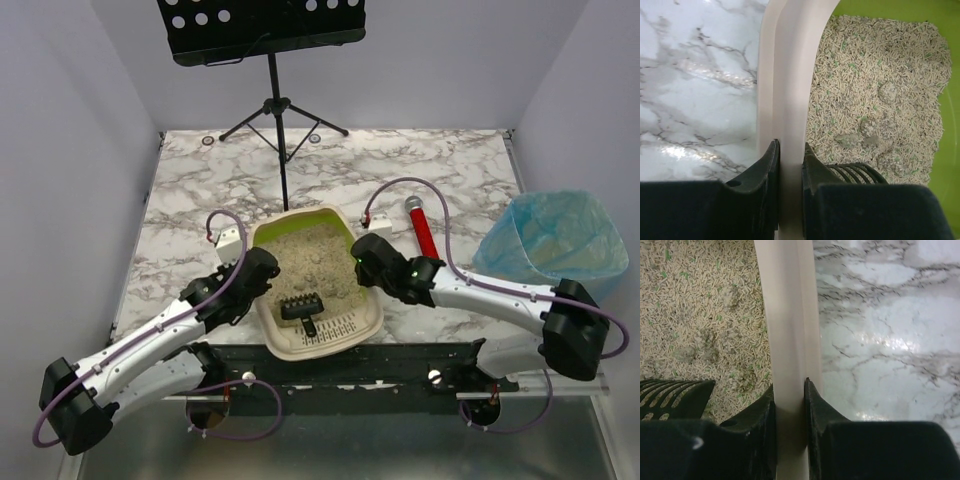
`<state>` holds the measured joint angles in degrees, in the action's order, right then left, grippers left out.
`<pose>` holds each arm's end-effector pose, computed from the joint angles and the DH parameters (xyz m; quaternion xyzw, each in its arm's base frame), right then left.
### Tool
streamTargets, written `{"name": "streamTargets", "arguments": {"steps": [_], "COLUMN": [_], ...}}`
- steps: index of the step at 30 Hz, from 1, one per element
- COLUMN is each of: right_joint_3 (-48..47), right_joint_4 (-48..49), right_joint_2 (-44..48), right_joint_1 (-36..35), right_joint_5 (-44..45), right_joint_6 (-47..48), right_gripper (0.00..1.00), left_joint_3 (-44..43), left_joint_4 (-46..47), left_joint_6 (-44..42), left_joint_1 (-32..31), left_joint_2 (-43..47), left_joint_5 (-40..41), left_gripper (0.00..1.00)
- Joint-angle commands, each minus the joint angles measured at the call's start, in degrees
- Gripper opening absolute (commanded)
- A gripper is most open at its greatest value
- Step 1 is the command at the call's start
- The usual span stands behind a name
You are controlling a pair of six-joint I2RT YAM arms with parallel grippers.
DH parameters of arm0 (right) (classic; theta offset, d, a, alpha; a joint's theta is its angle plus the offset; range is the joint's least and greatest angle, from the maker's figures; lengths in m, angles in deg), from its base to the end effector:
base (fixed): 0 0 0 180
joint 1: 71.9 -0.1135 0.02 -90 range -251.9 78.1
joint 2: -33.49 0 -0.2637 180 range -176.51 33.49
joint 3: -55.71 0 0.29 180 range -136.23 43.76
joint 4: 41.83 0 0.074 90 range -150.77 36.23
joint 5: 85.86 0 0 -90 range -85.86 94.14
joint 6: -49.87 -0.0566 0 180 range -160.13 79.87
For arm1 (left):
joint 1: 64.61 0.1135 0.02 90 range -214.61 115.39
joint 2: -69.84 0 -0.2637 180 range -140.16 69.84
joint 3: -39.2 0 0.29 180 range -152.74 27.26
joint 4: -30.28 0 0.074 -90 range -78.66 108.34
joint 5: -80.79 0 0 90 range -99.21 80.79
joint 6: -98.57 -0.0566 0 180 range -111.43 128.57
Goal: Clean the litter box
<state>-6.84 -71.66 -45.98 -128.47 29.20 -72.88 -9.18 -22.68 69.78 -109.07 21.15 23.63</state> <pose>0.2046 0.2664 0.1971 -0.1090 0.9044 0.1094 0.3976 0.1704 -0.1242 0.2126 -0.2207 0.8877 -0.0788 0.3964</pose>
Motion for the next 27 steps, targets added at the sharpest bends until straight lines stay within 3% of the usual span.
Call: {"name": "streamTargets", "arguments": {"steps": [1, 10, 14, 20, 23, 26, 27], "right_joint_3": [7.3, 9.8, 8.6, 5.4, 1.6, -2.2, -2.6], "right_joint_4": [-11.1, -11.8, -11.5, -6.4, -5.1, -5.1, -5.2], "right_joint_2": [5.3, 10.6, 8.6, 2.4, -1.0, -3.4, -3.5], "right_joint_1": [-0.2, 0.9, 3.1, 8.1, 9.5, 10.3, 10.5], "right_joint_5": [0.7, 8.4, 8.7, 2.6, 2.0, -0.7, -1.1], "right_joint_6": [-11.5, -14.9, -14.0, -9.3, -7.2, -5.4, -5.3], "right_gripper": [0.01, 0.07, 0.09, 0.12, 0.18, 0.31, 0.40], "left_joint_3": [2.3, -7.0, -10.0, -13.9, -17.4, -20.3, -20.9], "left_joint_4": [13.5, 15.6, 15.7, 20.6, 20.5, 19.7, 19.7], "left_joint_6": [3.0, -1.6, -4.6, -11.9, -13.4, -15.8, -16.2], "left_joint_1": [-3.1, -4.7, -4.1, -1.4, 0.9, 3.8, 4.7], "left_joint_2": [-3.3, -15.2, -19.4, -26.2, -30.0, -33.0, -33.7], "left_joint_5": [-14.4, -9.7, -5.5, -6.9, -6.4, -5.2, -5.4], "left_gripper": [0.00, 0.00, 0.04, 0.10, 0.10, 0.11, 0.11]}}
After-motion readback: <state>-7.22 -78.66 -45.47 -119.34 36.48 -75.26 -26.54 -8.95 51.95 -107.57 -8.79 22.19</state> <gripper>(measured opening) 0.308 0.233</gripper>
